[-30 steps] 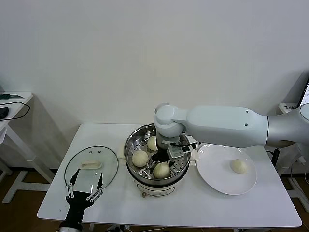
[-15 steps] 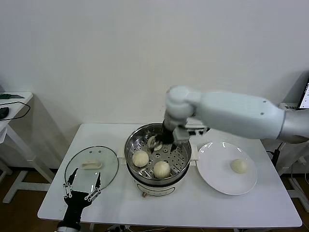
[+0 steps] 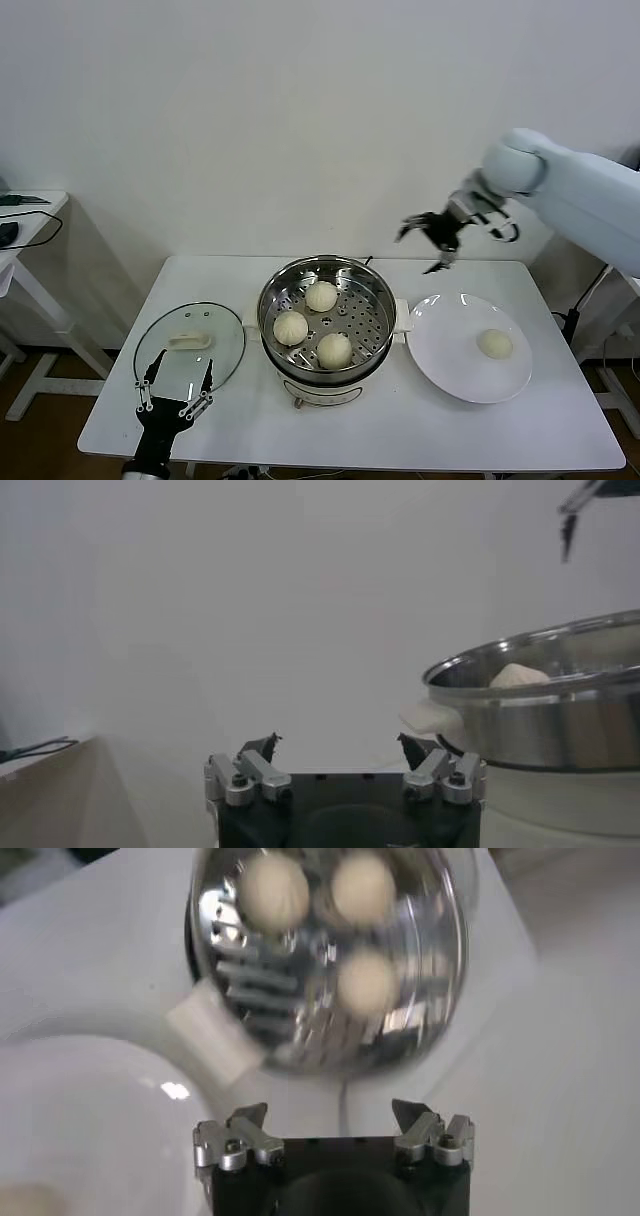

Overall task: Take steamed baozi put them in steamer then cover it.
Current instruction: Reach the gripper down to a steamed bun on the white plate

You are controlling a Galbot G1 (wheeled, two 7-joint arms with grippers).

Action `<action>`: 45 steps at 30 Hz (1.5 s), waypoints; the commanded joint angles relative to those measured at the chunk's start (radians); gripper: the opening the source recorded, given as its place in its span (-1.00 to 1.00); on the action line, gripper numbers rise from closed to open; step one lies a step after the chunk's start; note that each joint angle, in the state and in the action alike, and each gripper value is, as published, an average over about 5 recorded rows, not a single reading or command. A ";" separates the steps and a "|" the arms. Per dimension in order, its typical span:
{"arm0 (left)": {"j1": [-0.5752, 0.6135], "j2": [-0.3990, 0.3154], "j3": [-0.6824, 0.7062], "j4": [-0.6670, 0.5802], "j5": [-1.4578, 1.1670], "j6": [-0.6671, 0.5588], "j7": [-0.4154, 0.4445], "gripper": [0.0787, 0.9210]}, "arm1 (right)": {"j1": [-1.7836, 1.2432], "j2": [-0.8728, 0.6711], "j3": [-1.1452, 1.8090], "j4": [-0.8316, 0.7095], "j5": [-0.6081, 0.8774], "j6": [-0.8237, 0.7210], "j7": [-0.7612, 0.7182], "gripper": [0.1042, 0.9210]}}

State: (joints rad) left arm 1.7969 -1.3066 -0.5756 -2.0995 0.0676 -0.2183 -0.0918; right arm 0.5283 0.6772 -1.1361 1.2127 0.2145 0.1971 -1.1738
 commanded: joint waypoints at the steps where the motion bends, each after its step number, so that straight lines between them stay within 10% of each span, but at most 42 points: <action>1: 0.002 -0.002 0.002 -0.002 0.003 0.001 0.000 0.77 | -0.196 -0.172 0.030 -0.161 0.018 -0.187 -0.025 0.76; 39: 0.010 -0.013 -0.001 0.022 0.015 -0.002 -0.006 0.77 | -0.494 0.008 0.203 -0.331 -0.172 -0.170 0.106 0.75; 45: 0.011 -0.014 -0.002 0.020 0.015 -0.002 -0.006 0.77 | -0.480 0.003 0.200 -0.310 -0.178 -0.174 0.090 0.51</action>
State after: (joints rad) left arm 1.8073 -1.3205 -0.5780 -2.0789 0.0822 -0.2194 -0.0975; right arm 0.0533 0.6716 -0.9429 0.9056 0.0471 0.0276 -1.0798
